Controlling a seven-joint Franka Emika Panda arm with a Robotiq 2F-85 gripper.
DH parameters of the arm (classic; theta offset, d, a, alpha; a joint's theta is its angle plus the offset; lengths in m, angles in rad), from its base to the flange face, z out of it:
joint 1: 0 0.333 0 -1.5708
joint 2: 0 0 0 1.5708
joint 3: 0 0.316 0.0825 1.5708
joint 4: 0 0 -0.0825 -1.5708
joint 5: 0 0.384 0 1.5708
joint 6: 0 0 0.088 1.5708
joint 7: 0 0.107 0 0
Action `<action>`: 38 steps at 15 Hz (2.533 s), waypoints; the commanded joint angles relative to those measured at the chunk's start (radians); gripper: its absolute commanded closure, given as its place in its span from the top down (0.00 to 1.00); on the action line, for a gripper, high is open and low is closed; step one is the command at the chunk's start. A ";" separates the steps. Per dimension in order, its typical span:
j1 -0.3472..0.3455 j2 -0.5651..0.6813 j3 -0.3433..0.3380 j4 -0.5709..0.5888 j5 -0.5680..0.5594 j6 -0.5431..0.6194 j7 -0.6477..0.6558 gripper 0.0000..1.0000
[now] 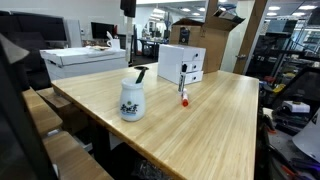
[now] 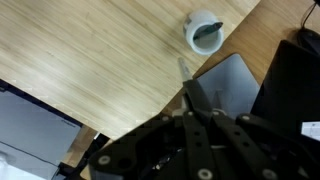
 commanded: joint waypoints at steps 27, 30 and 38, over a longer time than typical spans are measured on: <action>-0.157 -0.283 -0.092 -0.693 0.195 0.386 0.126 0.03; -0.157 -0.298 -0.083 -0.712 0.193 0.400 0.120 0.03; -0.156 -0.288 -0.067 -0.704 0.154 0.363 0.108 0.04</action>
